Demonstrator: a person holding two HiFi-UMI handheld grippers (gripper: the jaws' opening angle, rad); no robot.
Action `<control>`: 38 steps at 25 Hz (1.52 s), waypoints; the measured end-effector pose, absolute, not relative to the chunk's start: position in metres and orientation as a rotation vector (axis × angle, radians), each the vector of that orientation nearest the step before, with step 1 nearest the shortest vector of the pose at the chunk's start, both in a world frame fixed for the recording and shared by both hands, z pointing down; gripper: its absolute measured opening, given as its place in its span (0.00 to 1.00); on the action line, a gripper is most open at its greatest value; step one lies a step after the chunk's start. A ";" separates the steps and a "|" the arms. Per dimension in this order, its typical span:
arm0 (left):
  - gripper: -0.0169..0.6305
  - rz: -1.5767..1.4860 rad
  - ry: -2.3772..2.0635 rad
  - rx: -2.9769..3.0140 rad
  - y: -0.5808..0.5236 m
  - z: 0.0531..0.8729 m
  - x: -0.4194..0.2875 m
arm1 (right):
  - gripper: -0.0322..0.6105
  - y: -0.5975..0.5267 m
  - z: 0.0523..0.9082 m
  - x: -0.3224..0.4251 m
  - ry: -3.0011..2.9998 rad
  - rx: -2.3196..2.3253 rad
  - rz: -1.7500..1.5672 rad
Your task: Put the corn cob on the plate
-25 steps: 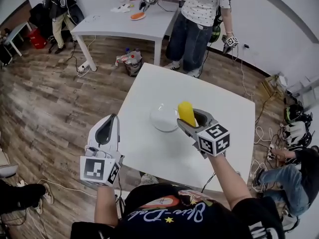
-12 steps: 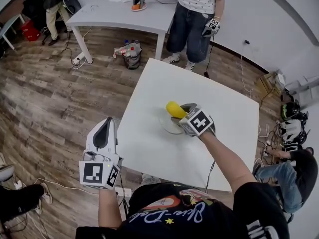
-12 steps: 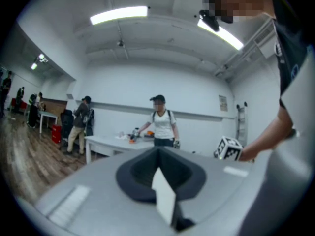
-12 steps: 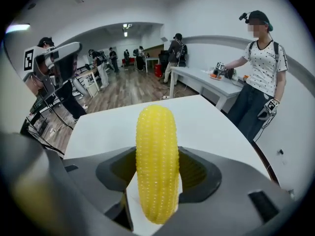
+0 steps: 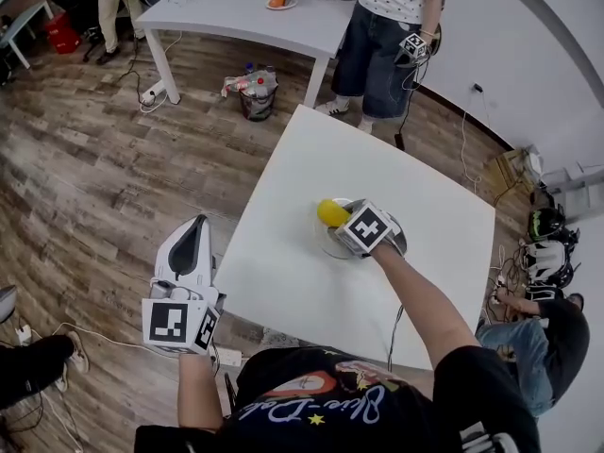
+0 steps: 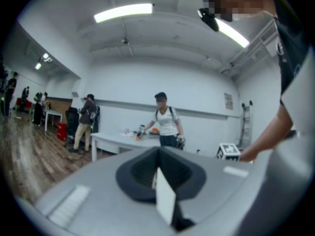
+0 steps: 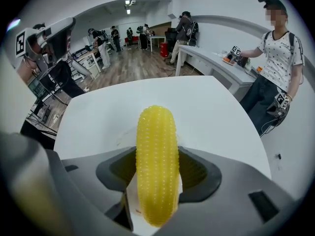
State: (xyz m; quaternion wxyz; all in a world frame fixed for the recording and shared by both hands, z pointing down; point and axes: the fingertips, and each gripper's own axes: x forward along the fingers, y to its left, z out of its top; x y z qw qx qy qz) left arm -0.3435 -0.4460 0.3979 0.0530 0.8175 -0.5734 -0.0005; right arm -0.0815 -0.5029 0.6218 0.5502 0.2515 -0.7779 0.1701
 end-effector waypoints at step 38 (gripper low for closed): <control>0.02 0.048 -1.432 2.852 -0.391 0.346 -0.157 | 0.08 -0.366 0.347 0.015 -2.975 1.443 0.124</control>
